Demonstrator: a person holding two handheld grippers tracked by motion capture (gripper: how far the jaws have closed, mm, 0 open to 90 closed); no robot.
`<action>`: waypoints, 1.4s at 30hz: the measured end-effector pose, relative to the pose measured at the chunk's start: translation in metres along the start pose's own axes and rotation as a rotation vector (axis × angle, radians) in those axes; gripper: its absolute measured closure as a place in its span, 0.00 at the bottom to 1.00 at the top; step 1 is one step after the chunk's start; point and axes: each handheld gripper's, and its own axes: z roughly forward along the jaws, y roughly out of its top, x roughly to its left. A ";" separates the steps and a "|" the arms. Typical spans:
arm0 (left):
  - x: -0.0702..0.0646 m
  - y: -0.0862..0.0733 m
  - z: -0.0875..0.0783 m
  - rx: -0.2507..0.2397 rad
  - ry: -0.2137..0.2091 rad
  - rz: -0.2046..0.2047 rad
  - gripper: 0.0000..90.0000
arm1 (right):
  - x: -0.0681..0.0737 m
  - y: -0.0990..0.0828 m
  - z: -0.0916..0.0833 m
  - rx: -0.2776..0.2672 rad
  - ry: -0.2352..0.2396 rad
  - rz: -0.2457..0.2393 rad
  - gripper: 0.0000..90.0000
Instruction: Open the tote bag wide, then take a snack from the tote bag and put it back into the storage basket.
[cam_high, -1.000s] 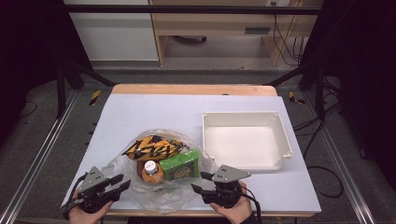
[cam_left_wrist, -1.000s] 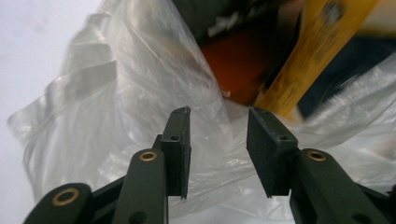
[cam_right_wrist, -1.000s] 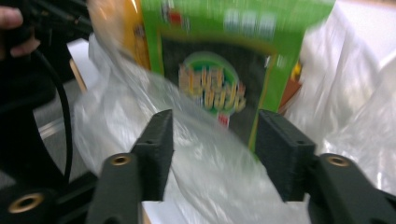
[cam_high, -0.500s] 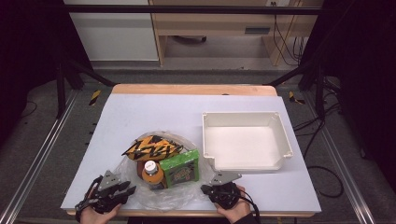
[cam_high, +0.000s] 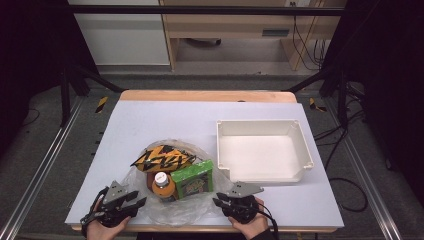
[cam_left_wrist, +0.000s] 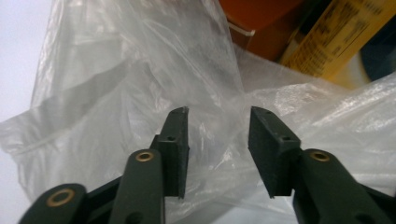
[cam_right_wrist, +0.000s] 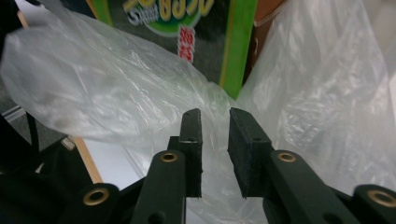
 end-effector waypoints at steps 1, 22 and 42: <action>0.000 0.000 -0.002 -0.025 -0.008 -0.011 0.59 | 0.000 0.002 -0.003 -0.024 0.002 0.003 0.77; 0.019 0.035 -0.038 -0.272 0.037 -0.071 0.46 | -0.009 0.051 -0.036 -0.273 -0.044 0.015 0.49; 0.058 0.075 -0.024 -0.304 0.091 -0.140 0.42 | -0.031 0.078 -0.016 -0.255 -0.029 0.032 0.41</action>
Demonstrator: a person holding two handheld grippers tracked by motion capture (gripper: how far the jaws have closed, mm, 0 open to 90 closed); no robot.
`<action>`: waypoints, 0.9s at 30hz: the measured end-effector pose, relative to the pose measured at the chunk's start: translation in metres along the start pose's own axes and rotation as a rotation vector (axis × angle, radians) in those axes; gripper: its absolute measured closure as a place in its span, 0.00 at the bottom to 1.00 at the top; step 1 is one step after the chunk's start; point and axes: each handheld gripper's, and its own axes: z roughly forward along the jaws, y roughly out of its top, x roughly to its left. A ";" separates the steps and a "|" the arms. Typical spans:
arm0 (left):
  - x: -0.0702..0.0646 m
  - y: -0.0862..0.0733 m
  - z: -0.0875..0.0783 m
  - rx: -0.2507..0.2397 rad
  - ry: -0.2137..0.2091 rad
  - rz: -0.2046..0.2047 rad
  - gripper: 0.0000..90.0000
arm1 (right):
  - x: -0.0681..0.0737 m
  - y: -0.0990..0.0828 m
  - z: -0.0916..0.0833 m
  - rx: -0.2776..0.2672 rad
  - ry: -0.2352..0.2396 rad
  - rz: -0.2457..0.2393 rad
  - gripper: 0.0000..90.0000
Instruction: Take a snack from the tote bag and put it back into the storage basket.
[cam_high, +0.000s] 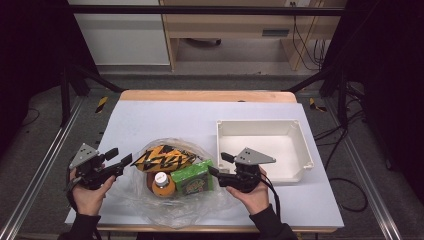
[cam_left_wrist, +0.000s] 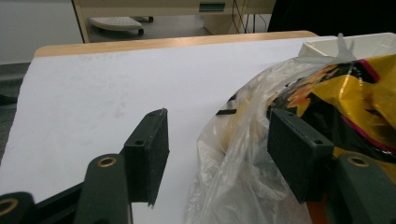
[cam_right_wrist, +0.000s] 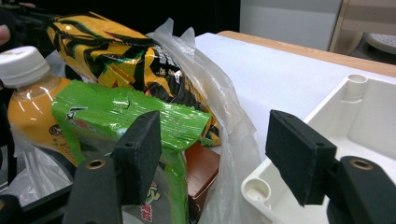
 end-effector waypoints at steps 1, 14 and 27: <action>0.000 -0.001 0.001 -0.001 0.000 0.000 0.42 | 0.000 0.000 0.001 0.005 0.007 0.000 0.41; 0.006 -0.021 0.008 0.070 0.005 0.005 0.46 | 0.010 -0.008 0.018 0.059 0.108 -0.039 0.52; 0.005 -0.029 0.014 0.102 -0.002 0.007 0.47 | 0.010 -0.012 0.014 0.089 0.121 -0.064 0.74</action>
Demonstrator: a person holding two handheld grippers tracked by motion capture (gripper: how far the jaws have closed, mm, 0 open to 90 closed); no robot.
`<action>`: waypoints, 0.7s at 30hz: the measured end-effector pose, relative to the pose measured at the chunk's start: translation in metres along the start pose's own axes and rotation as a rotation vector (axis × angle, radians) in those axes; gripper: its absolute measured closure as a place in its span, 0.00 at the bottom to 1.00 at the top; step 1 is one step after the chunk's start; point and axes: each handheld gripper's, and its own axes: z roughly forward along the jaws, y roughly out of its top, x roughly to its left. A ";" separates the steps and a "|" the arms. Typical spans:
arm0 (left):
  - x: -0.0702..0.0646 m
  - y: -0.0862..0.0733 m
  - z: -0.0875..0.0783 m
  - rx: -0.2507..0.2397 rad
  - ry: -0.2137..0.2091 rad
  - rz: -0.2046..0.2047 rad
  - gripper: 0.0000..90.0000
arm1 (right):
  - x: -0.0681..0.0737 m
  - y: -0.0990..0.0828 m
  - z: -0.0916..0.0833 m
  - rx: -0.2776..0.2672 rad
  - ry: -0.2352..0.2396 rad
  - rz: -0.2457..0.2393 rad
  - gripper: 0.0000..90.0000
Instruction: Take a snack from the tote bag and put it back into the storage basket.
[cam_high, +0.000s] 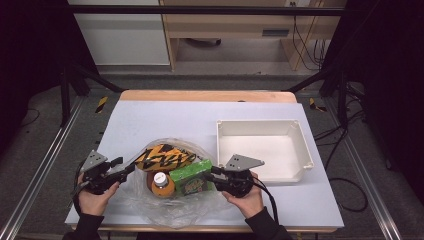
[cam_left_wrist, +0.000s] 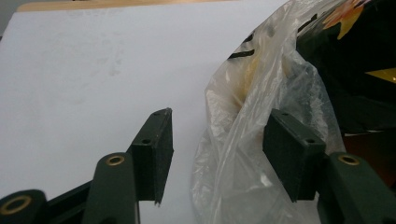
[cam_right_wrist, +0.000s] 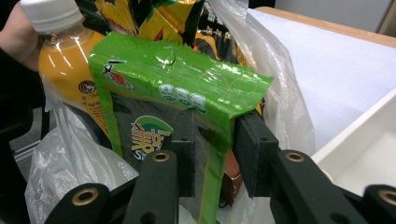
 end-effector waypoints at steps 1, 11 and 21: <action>0.000 0.000 0.001 0.001 -0.002 0.000 0.48 | -0.001 0.000 0.003 -0.008 0.009 0.002 0.67; -0.001 -0.001 0.003 0.011 -0.008 0.010 0.49 | -0.004 -0.001 0.016 -0.014 0.038 -0.019 0.76; 0.000 -0.002 0.004 0.017 -0.004 0.007 0.50 | -0.002 0.000 0.004 -0.025 0.030 -0.027 0.93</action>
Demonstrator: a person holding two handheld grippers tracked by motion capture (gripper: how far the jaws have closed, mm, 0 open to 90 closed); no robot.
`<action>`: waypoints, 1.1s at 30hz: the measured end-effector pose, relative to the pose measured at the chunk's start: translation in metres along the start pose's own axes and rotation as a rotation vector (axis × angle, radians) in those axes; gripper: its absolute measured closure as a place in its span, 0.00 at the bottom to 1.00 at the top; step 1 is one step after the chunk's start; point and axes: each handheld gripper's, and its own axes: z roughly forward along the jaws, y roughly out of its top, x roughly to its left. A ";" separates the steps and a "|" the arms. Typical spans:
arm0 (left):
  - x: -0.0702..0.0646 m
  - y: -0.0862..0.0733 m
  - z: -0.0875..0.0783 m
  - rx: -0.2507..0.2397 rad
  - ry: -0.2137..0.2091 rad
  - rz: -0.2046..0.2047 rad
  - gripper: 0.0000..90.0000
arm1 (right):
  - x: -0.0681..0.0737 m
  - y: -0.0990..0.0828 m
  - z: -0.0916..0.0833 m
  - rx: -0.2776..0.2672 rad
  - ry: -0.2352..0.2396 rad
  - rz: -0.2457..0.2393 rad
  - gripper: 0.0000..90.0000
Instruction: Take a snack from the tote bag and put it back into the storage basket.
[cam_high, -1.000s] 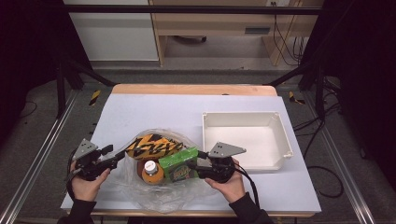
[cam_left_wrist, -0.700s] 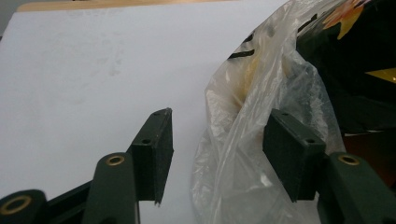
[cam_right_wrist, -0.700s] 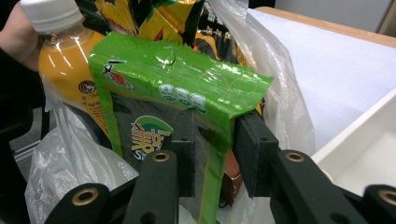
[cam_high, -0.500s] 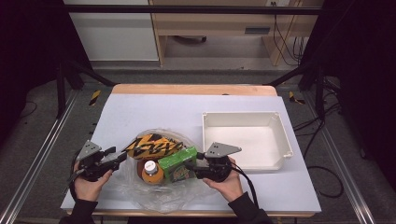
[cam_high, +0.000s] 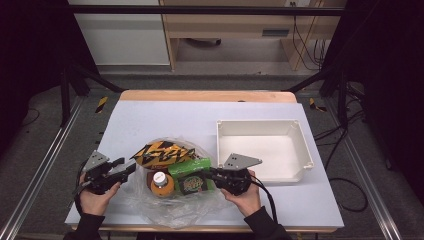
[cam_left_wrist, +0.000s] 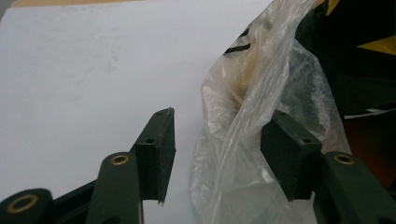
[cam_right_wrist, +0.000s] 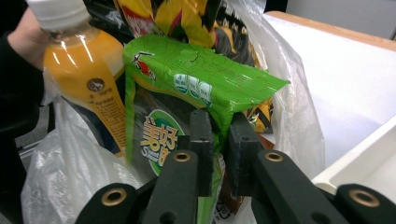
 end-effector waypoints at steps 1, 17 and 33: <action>0.000 0.000 0.000 0.001 0.001 -0.001 0.50 | 0.001 0.001 -0.001 -0.007 -0.006 -0.003 0.93; 0.000 0.000 -0.001 -0.002 0.005 0.004 0.50 | 0.010 0.023 -0.042 -0.162 -0.066 -0.031 0.94; -0.003 -0.001 0.001 0.004 0.004 0.016 0.50 | 0.017 0.052 -0.062 -0.324 -0.113 -0.031 0.94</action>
